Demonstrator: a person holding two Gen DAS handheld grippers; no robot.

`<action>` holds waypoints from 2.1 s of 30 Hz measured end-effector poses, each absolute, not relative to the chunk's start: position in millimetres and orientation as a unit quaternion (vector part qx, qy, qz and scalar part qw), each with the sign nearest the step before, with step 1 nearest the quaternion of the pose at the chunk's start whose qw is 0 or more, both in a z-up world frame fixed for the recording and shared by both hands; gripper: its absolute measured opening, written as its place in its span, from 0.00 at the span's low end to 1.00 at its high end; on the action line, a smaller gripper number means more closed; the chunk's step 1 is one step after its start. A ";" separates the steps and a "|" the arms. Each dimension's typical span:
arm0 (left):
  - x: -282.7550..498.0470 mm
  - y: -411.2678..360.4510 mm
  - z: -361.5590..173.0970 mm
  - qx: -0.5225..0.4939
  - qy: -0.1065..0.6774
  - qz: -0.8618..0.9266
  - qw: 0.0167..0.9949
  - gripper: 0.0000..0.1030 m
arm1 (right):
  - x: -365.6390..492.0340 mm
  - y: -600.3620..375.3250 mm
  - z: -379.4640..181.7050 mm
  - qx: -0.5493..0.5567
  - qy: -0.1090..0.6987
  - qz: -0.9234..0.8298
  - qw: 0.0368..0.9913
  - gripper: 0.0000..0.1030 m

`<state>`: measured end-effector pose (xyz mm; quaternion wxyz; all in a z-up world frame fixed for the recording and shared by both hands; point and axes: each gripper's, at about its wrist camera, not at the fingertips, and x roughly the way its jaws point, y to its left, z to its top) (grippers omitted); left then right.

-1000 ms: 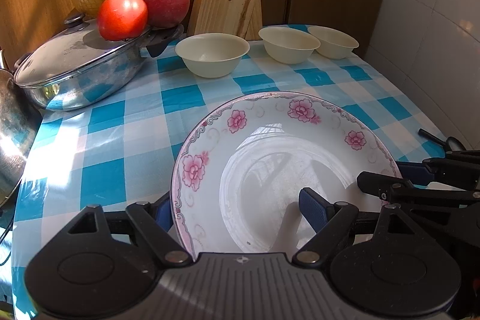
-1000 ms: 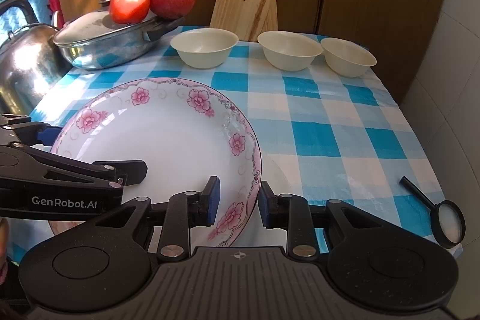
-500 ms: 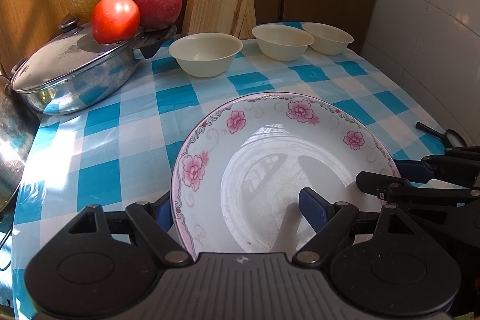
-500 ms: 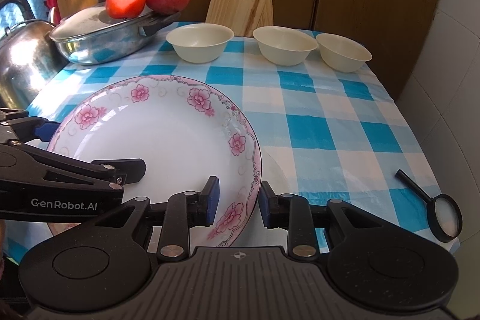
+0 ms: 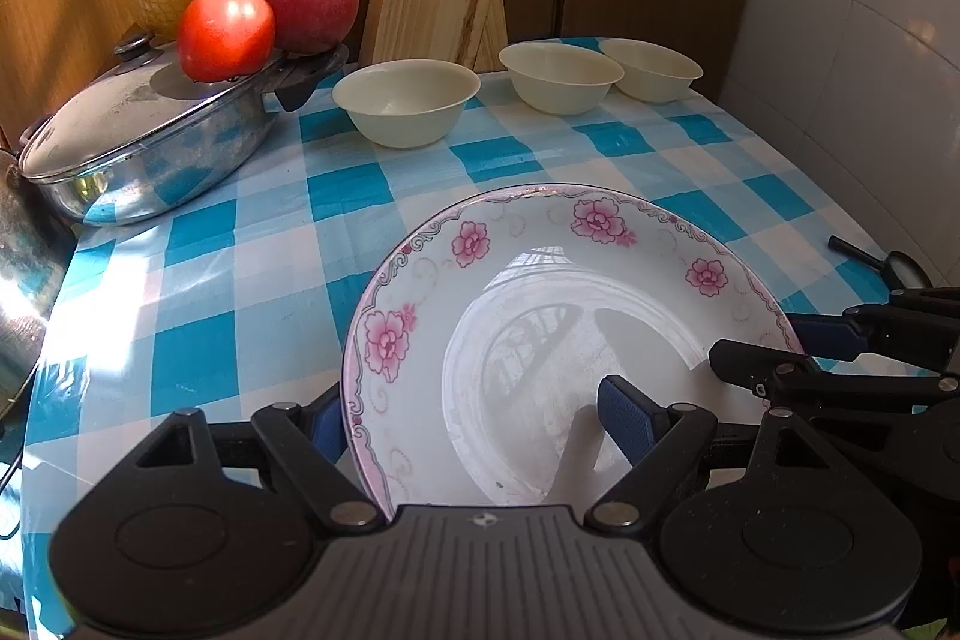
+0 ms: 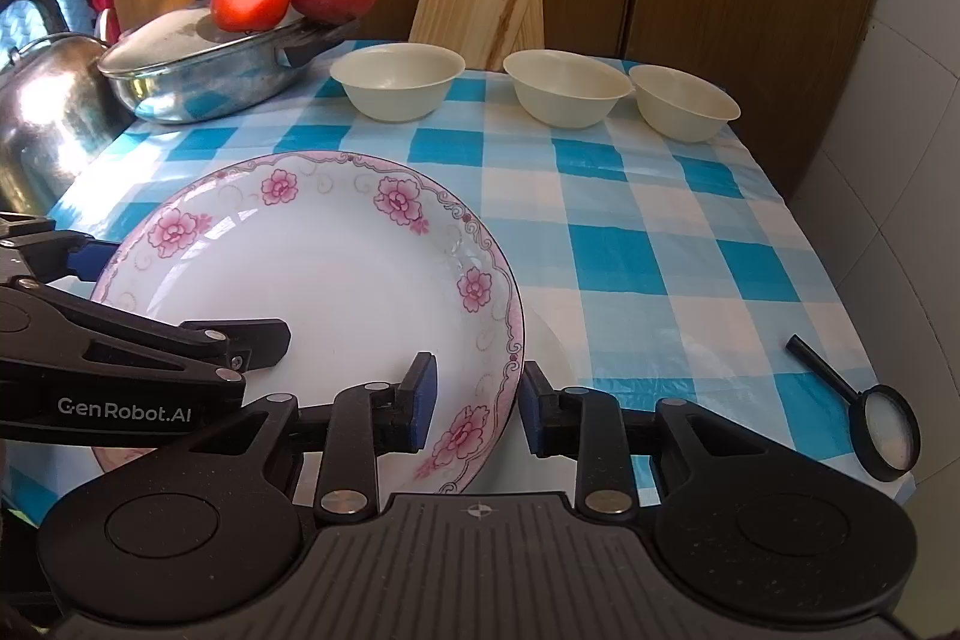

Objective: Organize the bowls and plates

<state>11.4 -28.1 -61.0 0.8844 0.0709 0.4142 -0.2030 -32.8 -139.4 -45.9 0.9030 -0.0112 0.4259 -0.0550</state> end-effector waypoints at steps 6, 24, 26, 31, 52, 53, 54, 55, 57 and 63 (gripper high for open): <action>11.0 -28.1 -60.4 0.070 0.415 -0.203 0.884 0.75 | -33.3 -138.5 -46.1 -0.015 0.426 -0.055 0.903 0.38; 8.1 -28.4 -58.6 0.075 0.408 -0.202 0.887 0.74 | -34.1 -137.2 -45.9 -0.021 0.426 -0.050 0.903 0.43; 7.7 -28.3 -57.8 0.078 0.405 -0.203 0.888 0.74 | -33.7 -137.4 -46.0 -0.022 0.426 -0.050 0.903 0.43; 6.7 -27.7 -56.9 0.082 0.401 -0.203 0.890 0.74 | -34.0 -137.6 -46.1 -0.022 0.426 -0.050 0.903 0.44; 6.5 -24.0 -50.8 0.082 0.387 -0.204 0.895 0.74 | -38.2 -141.9 -44.7 -0.024 0.423 -0.055 0.904 0.53; 6.5 -23.7 -49.8 0.082 0.386 -0.203 0.896 0.74 | -38.5 -142.6 -44.6 -0.023 0.423 -0.055 0.904 0.54; 6.8 -23.2 -49.2 0.082 0.385 -0.203 0.897 0.74 | -38.6 -142.9 -44.2 -0.022 0.423 -0.055 0.904 0.54; 7.3 -22.3 -48.2 0.080 0.384 -0.201 0.898 0.74 | -38.9 -143.5 -43.7 -0.022 0.422 -0.055 0.905 0.54; 9.4 -19.5 -45.7 0.074 0.382 -0.198 0.900 0.74 | -39.6 -146.2 -40.9 -0.017 0.416 -0.057 0.907 0.56; 19.5 -17.0 -40.6 0.065 0.378 -0.186 0.905 0.74 | -32.8 -155.0 -34.2 -0.005 0.406 -0.065 0.912 0.59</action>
